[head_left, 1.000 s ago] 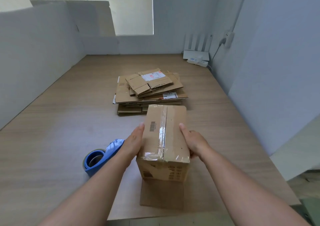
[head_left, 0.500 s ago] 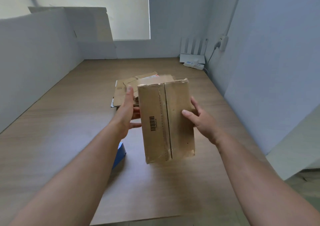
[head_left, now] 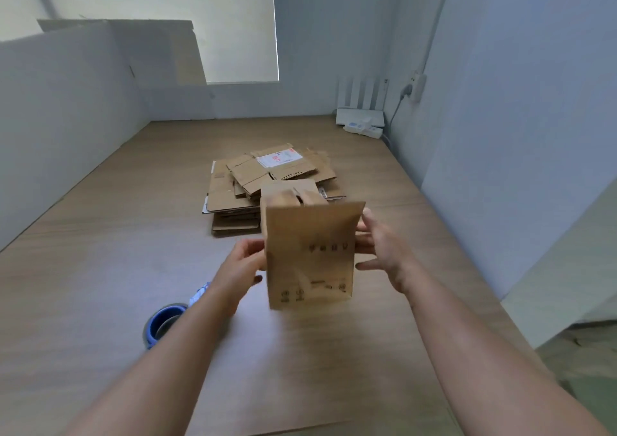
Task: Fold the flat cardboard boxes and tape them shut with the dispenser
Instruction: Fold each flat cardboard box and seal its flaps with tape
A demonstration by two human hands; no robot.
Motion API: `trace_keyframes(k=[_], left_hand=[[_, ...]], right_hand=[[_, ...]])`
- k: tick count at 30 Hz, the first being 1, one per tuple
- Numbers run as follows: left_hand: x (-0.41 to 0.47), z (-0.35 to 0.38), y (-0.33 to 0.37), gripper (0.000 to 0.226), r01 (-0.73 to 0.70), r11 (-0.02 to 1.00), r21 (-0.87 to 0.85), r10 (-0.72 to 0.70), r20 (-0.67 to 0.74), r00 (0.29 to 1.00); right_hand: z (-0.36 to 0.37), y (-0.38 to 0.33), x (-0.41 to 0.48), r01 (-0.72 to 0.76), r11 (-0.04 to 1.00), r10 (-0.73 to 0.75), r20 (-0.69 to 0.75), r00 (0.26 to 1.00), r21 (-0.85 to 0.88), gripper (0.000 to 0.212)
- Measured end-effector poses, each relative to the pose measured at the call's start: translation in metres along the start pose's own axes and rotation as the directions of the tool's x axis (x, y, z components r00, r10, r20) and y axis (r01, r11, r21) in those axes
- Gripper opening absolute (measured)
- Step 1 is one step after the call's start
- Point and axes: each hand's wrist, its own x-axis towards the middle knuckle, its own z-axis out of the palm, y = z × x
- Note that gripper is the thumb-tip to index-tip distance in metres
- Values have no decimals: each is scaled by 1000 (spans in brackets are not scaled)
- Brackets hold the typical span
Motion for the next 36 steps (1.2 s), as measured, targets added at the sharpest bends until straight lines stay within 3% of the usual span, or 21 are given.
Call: trace_keyframes(k=[3,5,7,9,13,15,17,21,23,25,27,30,33,36], left_hand=[[-4,-4,0,24,119,983,-140,-126,-38,991],[-4,-4,4,25,142,980,-139,-154,-80,985],[-6,3,10,44,164,984,65,-159,-74,984],[-6,16,15,61,150,934,325,-147,-36,989],[3,42,15,65,117,791,601,-135,-14,991],[12,49,10,80,183,759,625,-183,-65,981],[18,52,7,94,249,757,604,-229,-112,967],[16,57,9,111,277,676,683,-242,-149,959],[13,57,9,105,290,611,737,-251,-166,954],[11,56,14,80,279,621,732,-231,-170,958],[6,53,24,48,274,725,633,-204,-183,962],[-5,43,32,24,323,927,192,-281,-219,934],[-20,33,26,36,331,936,-121,-352,-255,901],[-41,24,26,10,234,914,-332,-341,-315,886]], right_hand=[[3,5,4,-70,989,70,1,998,-133,52],[6,4,5,-91,961,101,24,995,-262,56],[8,3,8,-31,903,89,117,989,-429,64],[15,-3,7,18,833,118,209,971,-553,54],[31,3,14,-42,560,224,102,969,-827,69],[36,5,15,-27,511,180,76,981,-859,52],[34,5,12,6,532,106,73,992,-847,32],[17,15,16,3,741,-66,-68,996,-671,38],[10,19,18,31,760,-91,-59,994,-650,39],[6,21,16,52,808,-93,-40,995,-587,40],[0,23,15,55,888,-78,-31,996,-457,41],[-10,22,12,33,948,-30,17,999,-315,42],[-12,17,6,96,942,-73,85,994,-321,45],[-1,5,3,233,910,-190,155,969,-342,53]])
